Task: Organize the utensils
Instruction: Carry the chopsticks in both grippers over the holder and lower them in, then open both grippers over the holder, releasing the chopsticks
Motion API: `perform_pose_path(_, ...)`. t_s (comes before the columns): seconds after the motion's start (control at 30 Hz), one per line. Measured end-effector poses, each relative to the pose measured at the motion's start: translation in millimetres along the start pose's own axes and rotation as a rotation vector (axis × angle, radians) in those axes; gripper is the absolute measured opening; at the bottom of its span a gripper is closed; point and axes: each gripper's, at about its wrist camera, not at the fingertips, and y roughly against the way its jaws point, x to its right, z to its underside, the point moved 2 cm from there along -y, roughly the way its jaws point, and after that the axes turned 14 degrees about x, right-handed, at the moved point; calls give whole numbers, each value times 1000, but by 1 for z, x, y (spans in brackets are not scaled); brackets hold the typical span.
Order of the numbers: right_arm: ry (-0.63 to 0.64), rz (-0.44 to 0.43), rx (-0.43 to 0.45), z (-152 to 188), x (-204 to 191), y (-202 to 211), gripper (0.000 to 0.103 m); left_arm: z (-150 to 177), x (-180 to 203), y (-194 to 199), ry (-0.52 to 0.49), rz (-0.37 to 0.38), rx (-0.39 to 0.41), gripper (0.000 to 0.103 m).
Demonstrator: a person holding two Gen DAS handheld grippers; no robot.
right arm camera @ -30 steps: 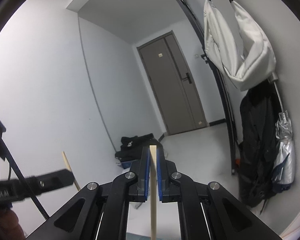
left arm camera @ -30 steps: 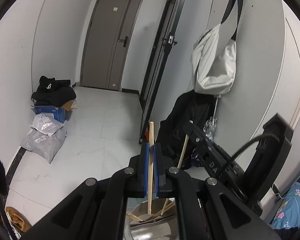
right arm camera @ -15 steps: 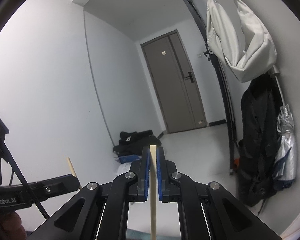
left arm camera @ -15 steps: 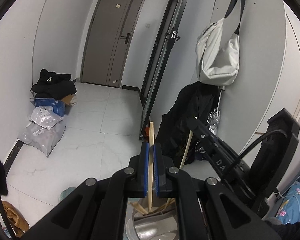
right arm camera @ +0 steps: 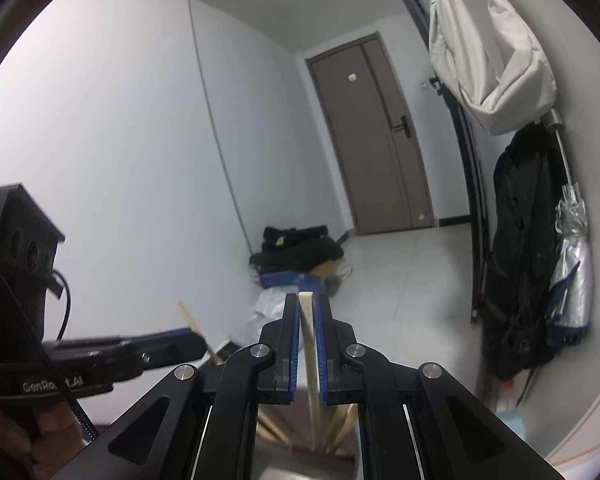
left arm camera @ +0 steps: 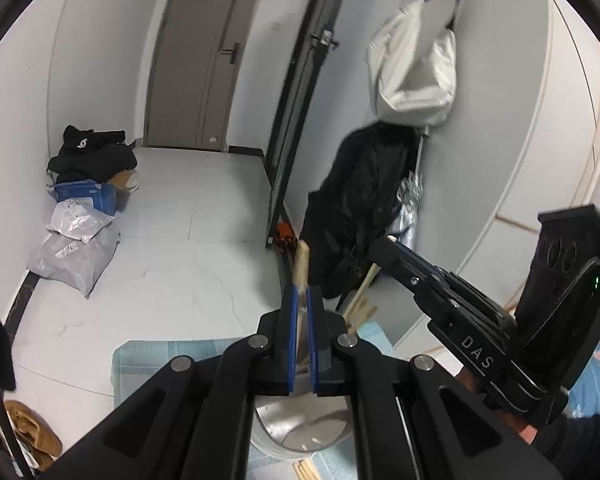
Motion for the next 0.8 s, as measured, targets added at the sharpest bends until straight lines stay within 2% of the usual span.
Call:
perform_pose_path(0.1,-2,-25,-43,7,0,3,10,7,6,-1,-31,11,-32,1)
perform_pose_path(0.3,-6,-68,-139,21,-4,2,12,16,0,2,-5,16,-89,1)
perform_pose_path(0.47,-10,-81,-239,36,-3,1,12,15,-3,17,10,-28,-73,1)
perform_pose_path(0.67,-11,-59,-257,39,-3,9,13,14,-5,31,27,-94,-46,2)
perform_pose_path(0.7,-15,-56,-257,38,-3,11,16,14,-6,35,32,-116,-45,2)
perform_pose_path(0.73,-21,-55,-256,36,-4,14,26,14,-7,36,33,-133,-44,2)
perform_pose_path(0.8,-31,-53,-245,31,-4,20,37,15,-8,39,42,-165,-41,2)
